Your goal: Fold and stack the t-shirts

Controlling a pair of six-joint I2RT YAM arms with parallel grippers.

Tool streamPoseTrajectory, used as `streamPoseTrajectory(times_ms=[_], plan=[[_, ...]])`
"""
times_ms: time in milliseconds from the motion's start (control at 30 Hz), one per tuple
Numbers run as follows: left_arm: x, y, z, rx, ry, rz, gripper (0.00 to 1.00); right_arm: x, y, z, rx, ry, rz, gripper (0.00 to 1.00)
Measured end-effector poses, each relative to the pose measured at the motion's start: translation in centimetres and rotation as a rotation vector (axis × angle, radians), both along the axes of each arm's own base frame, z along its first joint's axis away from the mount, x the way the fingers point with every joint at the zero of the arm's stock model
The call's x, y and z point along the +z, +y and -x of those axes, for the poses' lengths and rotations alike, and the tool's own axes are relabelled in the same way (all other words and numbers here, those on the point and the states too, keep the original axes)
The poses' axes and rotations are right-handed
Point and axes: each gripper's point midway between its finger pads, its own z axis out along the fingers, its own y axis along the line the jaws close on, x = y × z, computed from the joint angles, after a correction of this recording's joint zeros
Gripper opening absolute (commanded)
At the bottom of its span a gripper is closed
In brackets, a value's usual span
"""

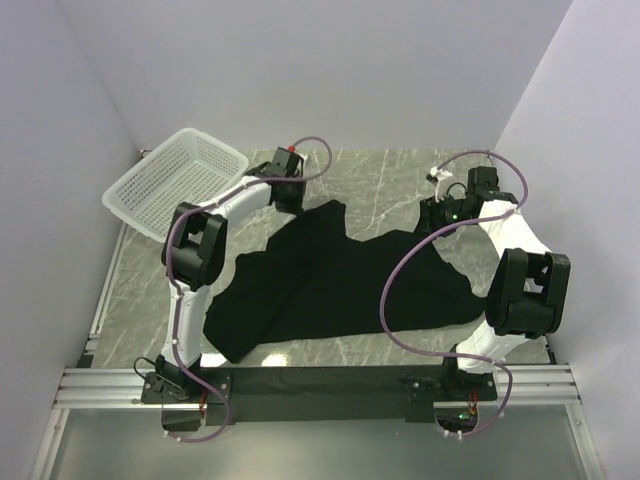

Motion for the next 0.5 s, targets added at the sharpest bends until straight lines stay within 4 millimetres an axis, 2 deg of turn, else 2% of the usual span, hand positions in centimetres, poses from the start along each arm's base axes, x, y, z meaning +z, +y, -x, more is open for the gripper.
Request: streamPoseTrajectory(times_ms=[167, 300, 500], plan=[[4.1, 0.9, -4.5, 0.050, -0.116, 0.050, 0.00, 0.0, -0.1, 0.0, -0.002, -0.001, 0.000, 0.59], [6.2, 1.6, -8.5, 0.096, -0.206, 0.074, 0.00, 0.1, -0.1, -0.2, -0.007, -0.004, -0.002, 0.59], [6.1, 2.7, -13.9, 0.189, -0.290, 0.093, 0.00, 0.1, -0.1, -0.4, -0.010, -0.012, -0.001, 0.59]])
